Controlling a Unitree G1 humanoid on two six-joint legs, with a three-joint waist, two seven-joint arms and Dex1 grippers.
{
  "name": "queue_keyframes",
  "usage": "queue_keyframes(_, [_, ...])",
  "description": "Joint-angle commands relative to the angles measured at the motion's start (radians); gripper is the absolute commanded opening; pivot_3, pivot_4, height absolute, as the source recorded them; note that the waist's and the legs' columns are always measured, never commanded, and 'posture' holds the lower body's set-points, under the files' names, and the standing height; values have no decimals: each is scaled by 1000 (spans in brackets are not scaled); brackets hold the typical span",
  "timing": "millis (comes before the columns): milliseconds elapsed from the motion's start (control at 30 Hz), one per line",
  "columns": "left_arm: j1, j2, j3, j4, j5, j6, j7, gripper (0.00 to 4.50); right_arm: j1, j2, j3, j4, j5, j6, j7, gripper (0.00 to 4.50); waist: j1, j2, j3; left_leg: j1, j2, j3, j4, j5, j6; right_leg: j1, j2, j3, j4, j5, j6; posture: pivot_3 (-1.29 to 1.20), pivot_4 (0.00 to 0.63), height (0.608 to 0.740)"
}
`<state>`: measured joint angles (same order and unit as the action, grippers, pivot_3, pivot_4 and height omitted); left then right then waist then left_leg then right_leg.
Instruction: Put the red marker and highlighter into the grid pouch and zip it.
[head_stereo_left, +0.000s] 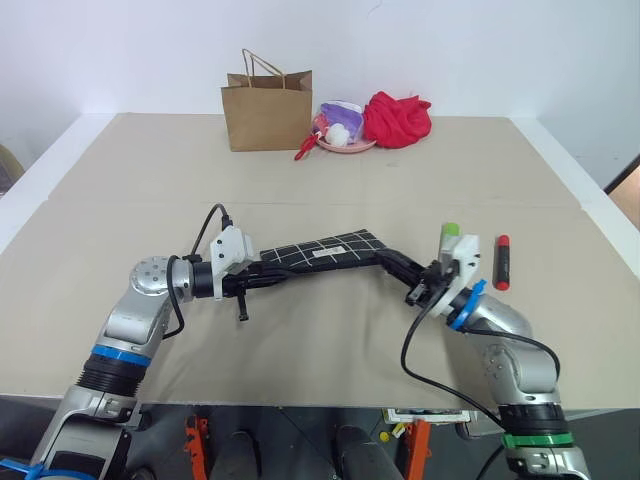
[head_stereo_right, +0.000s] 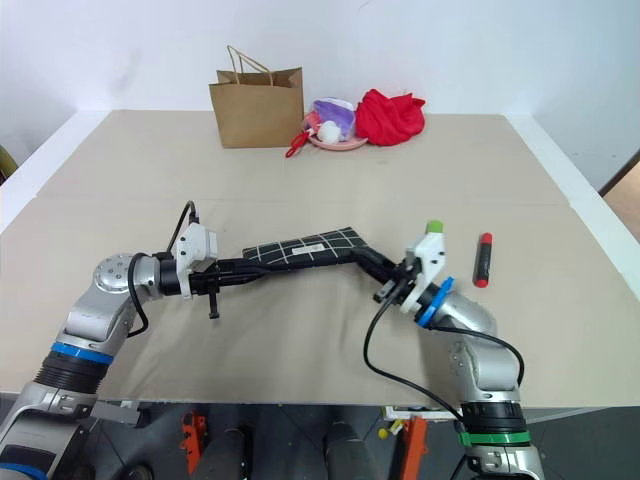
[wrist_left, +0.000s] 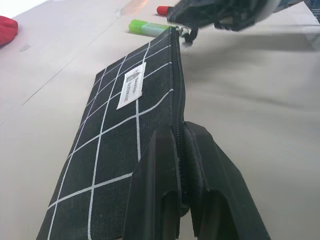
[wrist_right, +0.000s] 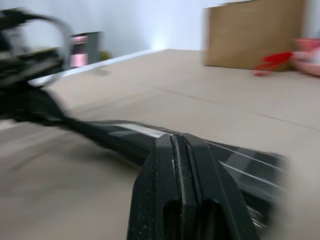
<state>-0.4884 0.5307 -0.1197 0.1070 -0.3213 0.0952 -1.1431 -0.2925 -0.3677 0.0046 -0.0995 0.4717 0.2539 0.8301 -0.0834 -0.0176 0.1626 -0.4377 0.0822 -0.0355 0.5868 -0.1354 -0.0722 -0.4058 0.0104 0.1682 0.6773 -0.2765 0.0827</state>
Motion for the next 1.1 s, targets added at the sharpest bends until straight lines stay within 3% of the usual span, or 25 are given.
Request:
queue_keyframes(33, [-19,-7,-9,-23,14,-39,-11,0,-55,28,99,-68,-14,42,18,97,2,0,0,0,0,0,0,0,0,0,0,0,0,0,0,0,150,740])
queue_keyframes(300, [-45,-60,-42,-4,40,-78,-17,0,-220,106,270,87,-148,99,4,97,2,0,0,0,0,0,0,0,0,-1,0,-1,0,0,0,0,150,740])
queue_keyframes(700, [-30,-80,-38,-12,58,-79,-20,0,-226,104,271,69,-156,167,15,97,4,0,0,-1,0,-2,0,0,0,-1,0,-2,1,-1,-1,0,150,740])
queue_keyframes(833, [-24,-75,-24,-14,54,-72,-21,0,-179,55,237,-46,-61,285,63,1210,4,0,0,-1,0,-2,0,0,0,-1,0,-2,1,-1,-1,0,150,740])
queue_keyframes(1067, [-18,-57,-1,-20,47,-65,-23,0,-38,-114,75,-274,156,420,132,4436,6,-1,1,-2,0,-4,-1,-1,-1,0,0,-3,1,-3,-1,0,150,740])
queue_keyframes(1100, [-18,-54,4,-20,45,-63,-23,0,-19,-139,14,-292,211,453,124,4479,4,-1,1,-2,0,-4,-1,-1,-1,0,0,-4,1,-4,-1,0,150,740])
